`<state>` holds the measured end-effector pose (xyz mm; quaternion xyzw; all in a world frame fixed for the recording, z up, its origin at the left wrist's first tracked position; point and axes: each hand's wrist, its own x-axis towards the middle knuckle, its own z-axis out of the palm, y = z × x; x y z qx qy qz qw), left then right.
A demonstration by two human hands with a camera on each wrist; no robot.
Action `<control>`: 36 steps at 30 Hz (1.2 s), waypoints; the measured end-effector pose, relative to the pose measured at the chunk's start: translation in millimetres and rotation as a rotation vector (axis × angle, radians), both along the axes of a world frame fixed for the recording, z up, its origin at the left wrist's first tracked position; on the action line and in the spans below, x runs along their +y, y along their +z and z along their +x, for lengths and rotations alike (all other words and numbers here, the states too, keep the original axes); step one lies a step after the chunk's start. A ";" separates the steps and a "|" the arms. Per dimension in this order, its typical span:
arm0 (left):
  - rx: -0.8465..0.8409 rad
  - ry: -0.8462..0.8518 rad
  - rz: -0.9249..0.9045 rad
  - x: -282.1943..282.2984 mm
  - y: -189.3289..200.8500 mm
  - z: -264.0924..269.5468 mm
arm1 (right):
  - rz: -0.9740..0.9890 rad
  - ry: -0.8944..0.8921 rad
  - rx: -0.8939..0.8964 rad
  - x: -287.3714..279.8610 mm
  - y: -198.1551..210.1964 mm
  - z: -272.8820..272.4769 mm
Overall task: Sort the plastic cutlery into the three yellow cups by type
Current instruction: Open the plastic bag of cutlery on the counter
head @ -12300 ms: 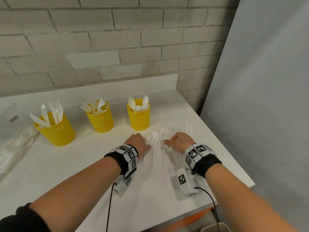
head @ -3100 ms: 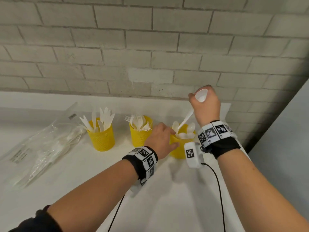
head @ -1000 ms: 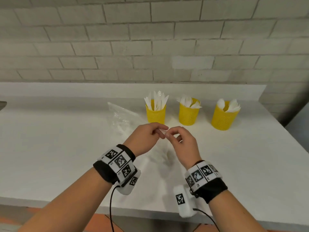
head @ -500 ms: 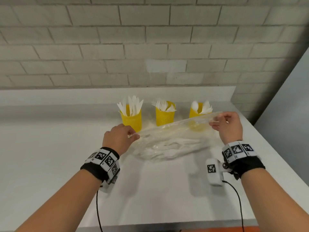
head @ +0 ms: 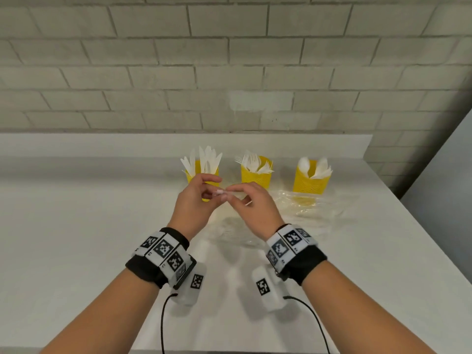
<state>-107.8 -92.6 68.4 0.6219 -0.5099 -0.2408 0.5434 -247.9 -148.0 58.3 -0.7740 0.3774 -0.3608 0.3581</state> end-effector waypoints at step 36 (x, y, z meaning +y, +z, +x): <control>0.191 0.250 0.163 1.4 -28.4 8.9 | 0.066 -0.328 0.200 -51.1 -41.4 -157.7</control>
